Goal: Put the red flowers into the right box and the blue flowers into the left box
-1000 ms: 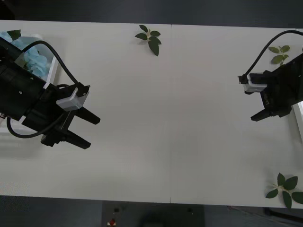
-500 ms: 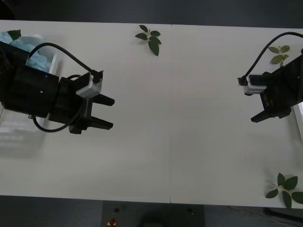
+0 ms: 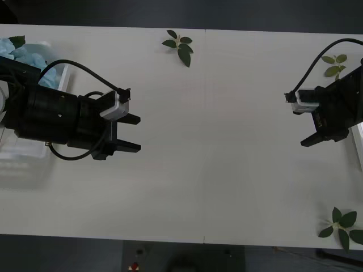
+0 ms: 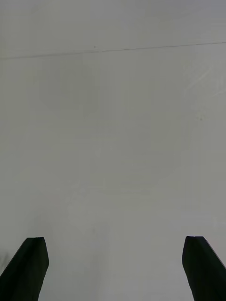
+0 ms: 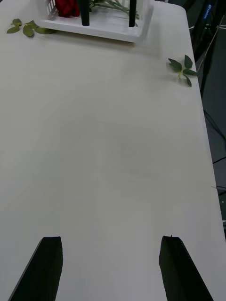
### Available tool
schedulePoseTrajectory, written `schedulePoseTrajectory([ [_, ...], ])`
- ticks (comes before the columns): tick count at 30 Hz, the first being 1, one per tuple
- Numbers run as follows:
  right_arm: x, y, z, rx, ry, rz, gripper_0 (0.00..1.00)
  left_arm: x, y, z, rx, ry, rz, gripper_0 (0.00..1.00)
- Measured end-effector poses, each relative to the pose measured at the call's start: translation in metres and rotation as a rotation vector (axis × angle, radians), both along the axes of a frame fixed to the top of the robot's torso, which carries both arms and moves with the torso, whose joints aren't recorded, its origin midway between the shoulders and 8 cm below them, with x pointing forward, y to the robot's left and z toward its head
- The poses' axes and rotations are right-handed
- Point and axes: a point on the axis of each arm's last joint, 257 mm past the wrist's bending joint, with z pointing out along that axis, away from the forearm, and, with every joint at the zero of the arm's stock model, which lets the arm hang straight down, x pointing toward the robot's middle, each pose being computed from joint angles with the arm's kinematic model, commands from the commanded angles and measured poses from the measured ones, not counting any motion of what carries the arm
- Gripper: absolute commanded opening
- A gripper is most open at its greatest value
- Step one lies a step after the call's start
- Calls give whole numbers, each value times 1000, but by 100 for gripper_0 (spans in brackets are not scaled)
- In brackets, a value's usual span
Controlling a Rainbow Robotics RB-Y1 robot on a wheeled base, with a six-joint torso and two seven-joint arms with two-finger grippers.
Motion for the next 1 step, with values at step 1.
schedulePoseTrajectory([
  [1, 0, 0, 0, 0, 0, 0, 83, 0, 0, 0, 0, 0, 0, 59],
])
